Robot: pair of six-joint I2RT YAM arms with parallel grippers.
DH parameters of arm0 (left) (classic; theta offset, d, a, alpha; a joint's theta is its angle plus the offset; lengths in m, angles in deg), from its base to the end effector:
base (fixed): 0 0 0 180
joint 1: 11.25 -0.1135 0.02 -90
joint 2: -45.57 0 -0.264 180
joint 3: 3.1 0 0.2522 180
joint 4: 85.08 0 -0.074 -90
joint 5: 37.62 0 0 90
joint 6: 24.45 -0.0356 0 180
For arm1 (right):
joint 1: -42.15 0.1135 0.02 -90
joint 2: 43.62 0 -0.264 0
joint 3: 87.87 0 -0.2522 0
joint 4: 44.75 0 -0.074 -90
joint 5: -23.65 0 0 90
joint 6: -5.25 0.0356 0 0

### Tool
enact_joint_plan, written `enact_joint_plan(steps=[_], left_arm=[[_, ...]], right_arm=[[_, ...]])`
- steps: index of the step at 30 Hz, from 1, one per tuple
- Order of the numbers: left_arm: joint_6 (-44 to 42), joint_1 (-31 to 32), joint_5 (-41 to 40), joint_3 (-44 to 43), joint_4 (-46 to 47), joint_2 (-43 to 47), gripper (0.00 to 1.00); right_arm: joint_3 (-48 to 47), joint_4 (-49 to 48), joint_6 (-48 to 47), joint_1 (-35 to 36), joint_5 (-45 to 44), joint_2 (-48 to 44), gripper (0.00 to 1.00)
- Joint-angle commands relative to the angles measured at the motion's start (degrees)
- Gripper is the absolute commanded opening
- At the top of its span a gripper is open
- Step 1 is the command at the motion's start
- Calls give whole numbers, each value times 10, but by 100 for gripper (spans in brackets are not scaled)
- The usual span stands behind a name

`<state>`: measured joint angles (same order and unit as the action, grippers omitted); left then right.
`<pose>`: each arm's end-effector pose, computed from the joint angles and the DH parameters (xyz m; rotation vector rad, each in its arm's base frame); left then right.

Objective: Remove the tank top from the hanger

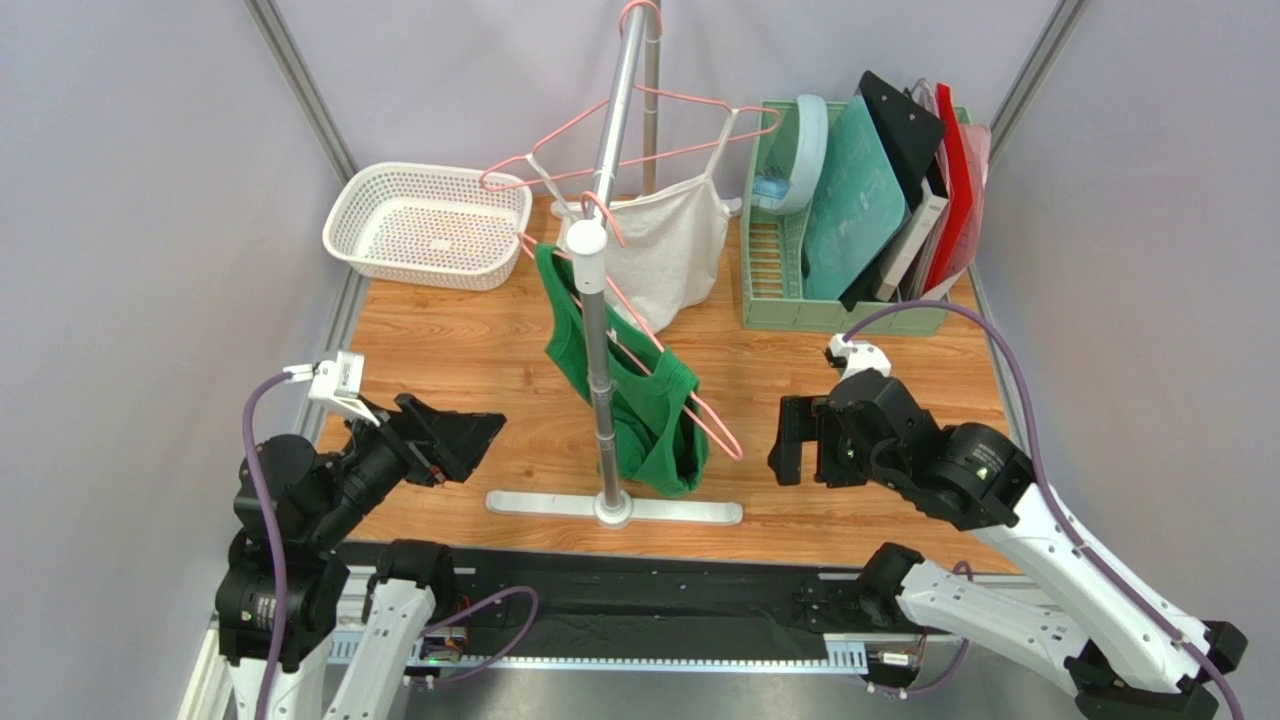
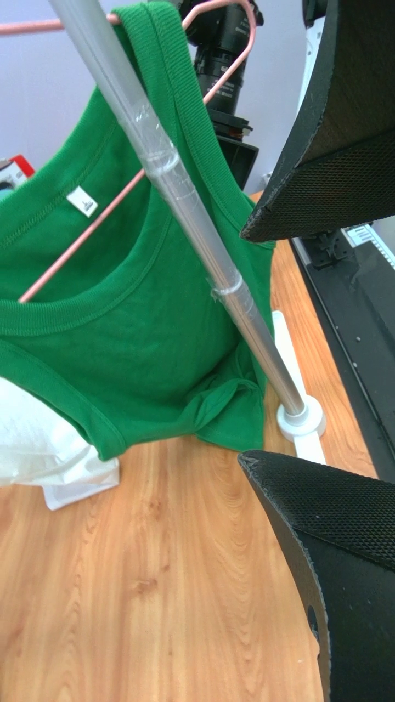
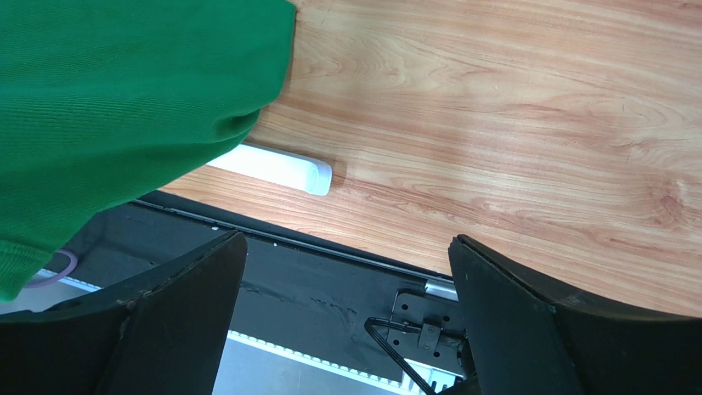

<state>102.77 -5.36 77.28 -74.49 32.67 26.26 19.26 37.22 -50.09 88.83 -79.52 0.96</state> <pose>0.0288 -0.0180 0.3810 -0.1654 1.8170 -0.9198 0.0871 0.0806 0.3308 -0.1675 2.4945 0.3153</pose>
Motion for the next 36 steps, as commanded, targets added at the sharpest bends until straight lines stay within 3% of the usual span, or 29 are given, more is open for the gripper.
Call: enact_joint_plan(steps=[1, 2, 6, 12, 17, 21, 26, 30, 34, 36], left_arm=[[-31, -3, 39, 1, 64, -15, 99], [-35, -3, 44, -3, 67, -22, 99], [-38, -3, 135, -43, 103, -78, 99], [44, -3, 306, -131, 245, -193, 99], [45, -3, 361, -183, 322, -258, 99], [59, -3, 371, -196, 350, -310, 95], [70, -3, 371, -254, 316, -368, 91], [-20, -3, 347, -316, 171, -395, 91], [-65, -3, 297, -317, 86, -396, 92], [-50, 17, 263, -280, 90, -395, 90]], right_arm=[[7, -27, -34, -3, -27, -29, 100], [5, -29, -98, -2, -13, -27, 100], [-13, -11, -63, -4, -66, -11, 100], [-8, -74, -84, -3, -39, -14, 100], [-56, -72, -95, -4, -117, 45, 100], [-124, -61, -178, -11, -88, 109, 100], [-258, 14, -143, -13, -126, 245, 100], [-368, 96, -143, -12, -171, 329, 100], [-371, 105, -158, -15, -148, 329, 100], [-367, 112, -134, -24, -131, 308, 100]])
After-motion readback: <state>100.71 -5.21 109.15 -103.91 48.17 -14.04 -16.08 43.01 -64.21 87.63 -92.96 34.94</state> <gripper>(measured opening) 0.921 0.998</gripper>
